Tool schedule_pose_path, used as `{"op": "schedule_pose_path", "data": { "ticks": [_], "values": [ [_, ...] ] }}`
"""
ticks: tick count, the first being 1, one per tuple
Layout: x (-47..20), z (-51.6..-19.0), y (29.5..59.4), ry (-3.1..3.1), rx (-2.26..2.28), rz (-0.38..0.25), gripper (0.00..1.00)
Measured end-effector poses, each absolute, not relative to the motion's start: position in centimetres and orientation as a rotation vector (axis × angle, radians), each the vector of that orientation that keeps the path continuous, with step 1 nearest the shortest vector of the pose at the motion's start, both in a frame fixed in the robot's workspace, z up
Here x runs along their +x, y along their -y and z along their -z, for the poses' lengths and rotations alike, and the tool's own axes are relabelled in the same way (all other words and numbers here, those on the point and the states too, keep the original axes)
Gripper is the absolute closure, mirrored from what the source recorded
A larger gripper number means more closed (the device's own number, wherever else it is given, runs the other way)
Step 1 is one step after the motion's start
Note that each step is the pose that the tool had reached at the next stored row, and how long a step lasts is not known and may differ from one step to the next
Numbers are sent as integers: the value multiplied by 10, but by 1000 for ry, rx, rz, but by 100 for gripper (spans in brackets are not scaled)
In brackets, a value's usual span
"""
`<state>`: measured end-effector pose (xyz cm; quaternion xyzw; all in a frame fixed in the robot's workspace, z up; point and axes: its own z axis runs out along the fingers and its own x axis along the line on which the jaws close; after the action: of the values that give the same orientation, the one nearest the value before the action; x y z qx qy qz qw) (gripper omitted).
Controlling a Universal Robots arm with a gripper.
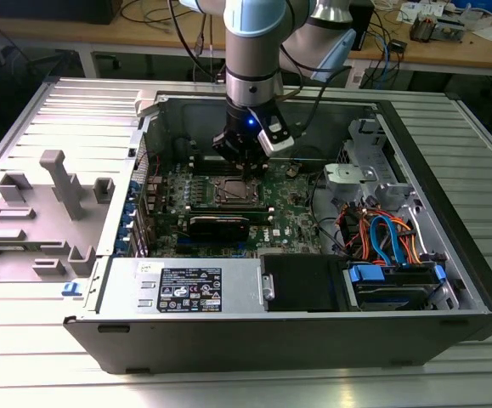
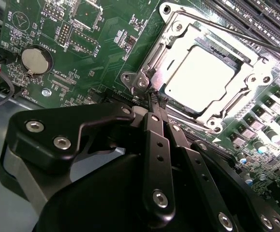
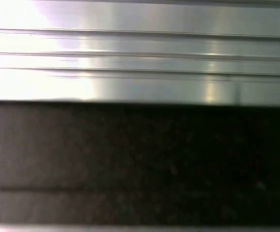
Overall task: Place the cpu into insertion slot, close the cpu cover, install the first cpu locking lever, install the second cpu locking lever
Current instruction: 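Install the first cpu locking lever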
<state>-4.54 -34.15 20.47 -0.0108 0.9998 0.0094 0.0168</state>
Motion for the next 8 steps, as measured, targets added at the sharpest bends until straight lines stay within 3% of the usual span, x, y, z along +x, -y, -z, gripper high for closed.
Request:
{"op": "schedule_pose_path", "data": {
  "ticks": [8],
  "values": [
    [-45, -206, 342, -3108, -34, -29, 89]
  ]
}}
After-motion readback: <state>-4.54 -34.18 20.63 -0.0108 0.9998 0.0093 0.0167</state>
